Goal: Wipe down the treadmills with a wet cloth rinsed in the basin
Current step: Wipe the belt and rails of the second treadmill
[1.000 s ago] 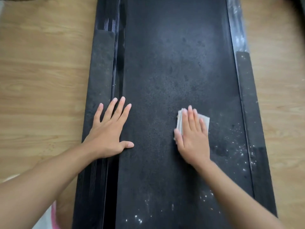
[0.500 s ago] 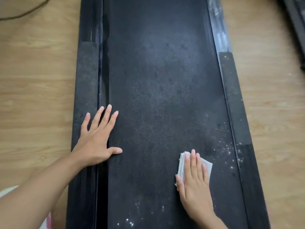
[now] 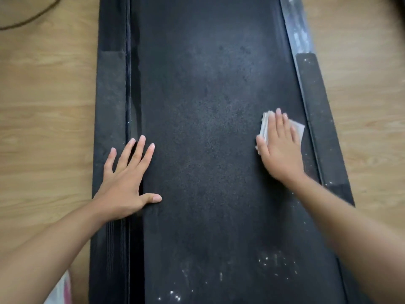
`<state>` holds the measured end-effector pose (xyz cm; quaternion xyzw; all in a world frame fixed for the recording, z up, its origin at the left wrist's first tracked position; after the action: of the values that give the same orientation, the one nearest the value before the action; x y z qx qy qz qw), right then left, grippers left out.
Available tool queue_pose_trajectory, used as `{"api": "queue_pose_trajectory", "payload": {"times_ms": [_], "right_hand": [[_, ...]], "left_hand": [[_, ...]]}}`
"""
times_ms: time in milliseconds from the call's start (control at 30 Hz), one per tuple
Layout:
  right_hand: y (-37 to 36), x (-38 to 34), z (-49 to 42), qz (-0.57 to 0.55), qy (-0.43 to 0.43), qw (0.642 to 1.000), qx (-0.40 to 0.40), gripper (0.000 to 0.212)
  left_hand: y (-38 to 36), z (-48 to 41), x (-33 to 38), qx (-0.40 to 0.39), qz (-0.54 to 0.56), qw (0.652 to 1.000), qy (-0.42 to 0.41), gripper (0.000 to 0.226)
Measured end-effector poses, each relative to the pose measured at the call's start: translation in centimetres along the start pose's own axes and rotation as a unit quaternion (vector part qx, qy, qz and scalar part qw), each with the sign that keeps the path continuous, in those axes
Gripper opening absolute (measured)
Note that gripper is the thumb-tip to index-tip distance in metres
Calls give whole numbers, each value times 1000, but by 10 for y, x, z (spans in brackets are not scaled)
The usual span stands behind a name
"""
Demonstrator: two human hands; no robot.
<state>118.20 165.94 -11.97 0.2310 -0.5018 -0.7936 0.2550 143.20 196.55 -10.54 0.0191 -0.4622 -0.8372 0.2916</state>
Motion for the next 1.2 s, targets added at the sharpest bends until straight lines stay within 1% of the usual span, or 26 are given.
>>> {"api": "queue_pose_trajectory", "payload": {"times_ms": [67, 100, 133, 167, 200, 267, 367, 433, 500, 533, 567, 633, 700, 767, 800, 833, 867, 933, 1000, 1100, 1167, 1200], "right_hand": [[-47, 6, 119, 8, 4, 1000, -20, 70], [-62, 8, 167, 5, 23, 999, -33, 69], [-71, 13, 194, 11, 47, 998, -50, 69], [-75, 21, 198, 25, 64, 995, -66, 70], [-72, 27, 181, 40, 78, 994, -67, 70], [-48, 27, 114, 52, 88, 994, -41, 70], [1, 26, -27, 26, 54, 998, 9, 71], [38, 26, -100, 22, 41, 999, 14, 73], [53, 31, -133, 26, 32, 999, 23, 75], [52, 34, -131, 27, 30, 999, 26, 76], [45, 35, -115, 26, 36, 999, 26, 77], [16, 43, -49, 31, 45, 998, 19, 76], [-23, 56, 55, 36, 40, 999, 3, 73], [-59, 61, 163, 40, 42, 998, -38, 72], [-73, 62, 201, 37, 44, 996, -62, 72], [-82, 63, 219, 37, 43, 995, -84, 72], [-85, 63, 215, 38, 42, 994, -92, 73], [-64, 53, 159, 33, 59, 996, -58, 75], [-32, 33, 62, 34, 74, 996, -40, 80], [29, 12, -82, -14, 9, 1000, 5, 96], [53, 7, -135, -49, -34, 998, 27, 103], [55, 8, -143, -49, -42, 998, 28, 103]], "left_hand": [[1, 0, 0, -7, -6, 1000, 8, 132], [2, 0, 0, -9, -7, 1000, 11, 133], [2, 0, 0, -9, -9, 1000, 13, 133], [0, 0, 0, -8, -11, 1000, 15, 133], [-1, -1, 0, -5, -14, 1000, 14, 133], [-4, -3, -2, -1, -21, 1000, 14, 132], [-8, -6, -5, 4, -24, 1000, 16, 132], [-9, -6, -6, 10, -22, 1000, 13, 132], [-9, -6, -7, 15, -20, 1000, 11, 132], [-9, -6, -6, 16, -21, 1000, 9, 132], [-8, -6, -5, 14, -20, 1000, 8, 131], [-7, -5, -4, 11, -17, 1000, 6, 131], [-5, -4, -3, 12, -13, 1000, 3, 131], [-4, -3, -5, 10, -12, 1000, 6, 131], [-4, -3, -5, 10, -14, 1000, 7, 131], [-4, -2, -5, 9, -15, 1000, 8, 131], [-5, -2, -6, 7, -16, 1000, 8, 131], [-6, -3, -6, 6, -23, 1000, 8, 131], [-7, -5, -7, 4, -25, 1000, 12, 130], [-10, -6, -9, 10, -25, 1000, 6, 131], [-9, -7, -9, 10, -21, 1000, 1, 130], [-8, -7, -9, 9, -20, 1000, -1, 130]]}}
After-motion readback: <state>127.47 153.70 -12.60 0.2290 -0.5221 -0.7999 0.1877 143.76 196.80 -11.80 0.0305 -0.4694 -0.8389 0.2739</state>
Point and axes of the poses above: each hand's wrist, its own z-axis away from the middle knuckle, its own y-axis out of the back of the hand, x = y × z, the point moved 3 cm from there along -z, towards the middle knuckle, and after that the axes turned 12 degrees about -x, right-handed, at the moved point
